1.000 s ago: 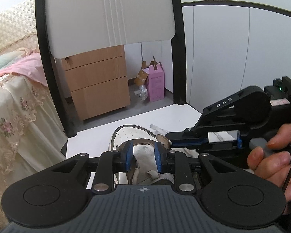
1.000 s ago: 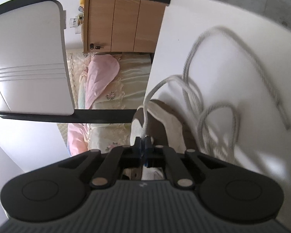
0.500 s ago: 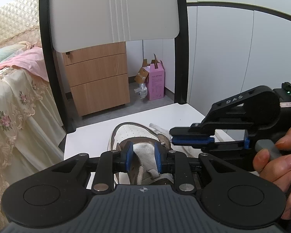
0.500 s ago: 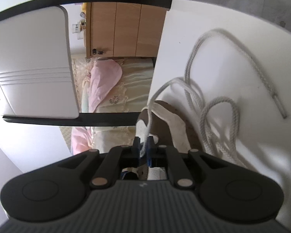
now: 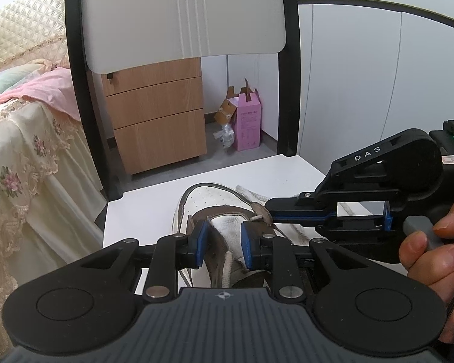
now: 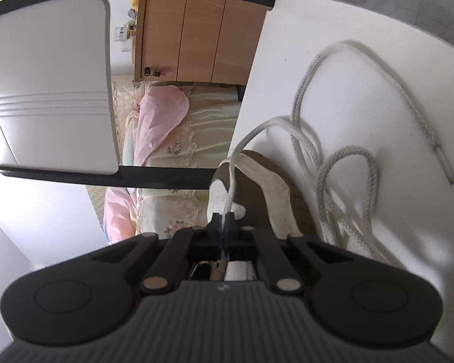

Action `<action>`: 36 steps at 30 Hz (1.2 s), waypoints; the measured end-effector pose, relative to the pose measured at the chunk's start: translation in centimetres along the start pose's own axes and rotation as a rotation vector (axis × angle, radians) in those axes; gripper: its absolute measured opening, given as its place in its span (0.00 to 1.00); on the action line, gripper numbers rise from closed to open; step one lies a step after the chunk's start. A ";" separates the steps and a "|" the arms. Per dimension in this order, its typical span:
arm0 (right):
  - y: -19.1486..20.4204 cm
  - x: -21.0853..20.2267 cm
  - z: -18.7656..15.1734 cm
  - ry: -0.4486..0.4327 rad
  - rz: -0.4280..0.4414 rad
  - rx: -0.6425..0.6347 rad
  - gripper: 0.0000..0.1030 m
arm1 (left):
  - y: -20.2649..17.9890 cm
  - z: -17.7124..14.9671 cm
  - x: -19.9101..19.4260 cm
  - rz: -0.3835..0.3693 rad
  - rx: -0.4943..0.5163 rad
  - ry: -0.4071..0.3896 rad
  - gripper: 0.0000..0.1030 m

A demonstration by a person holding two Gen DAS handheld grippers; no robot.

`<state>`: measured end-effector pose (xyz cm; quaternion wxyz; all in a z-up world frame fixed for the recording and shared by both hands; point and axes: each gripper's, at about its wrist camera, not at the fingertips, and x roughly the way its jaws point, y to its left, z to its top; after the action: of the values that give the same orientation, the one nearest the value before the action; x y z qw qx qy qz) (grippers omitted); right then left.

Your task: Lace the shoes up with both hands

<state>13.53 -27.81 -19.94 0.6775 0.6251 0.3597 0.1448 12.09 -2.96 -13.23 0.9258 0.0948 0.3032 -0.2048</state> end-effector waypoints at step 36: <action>9.6 2.9 0.2 0.245 -0.255 -0.640 0.31 | -0.5 -0.1 -0.2 0.025 -0.003 0.010 0.25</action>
<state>18.15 -24.41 -11.67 0.8032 0.3098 0.4497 0.2381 11.61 -3.33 -13.22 0.9269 0.0980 0.3069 -0.1924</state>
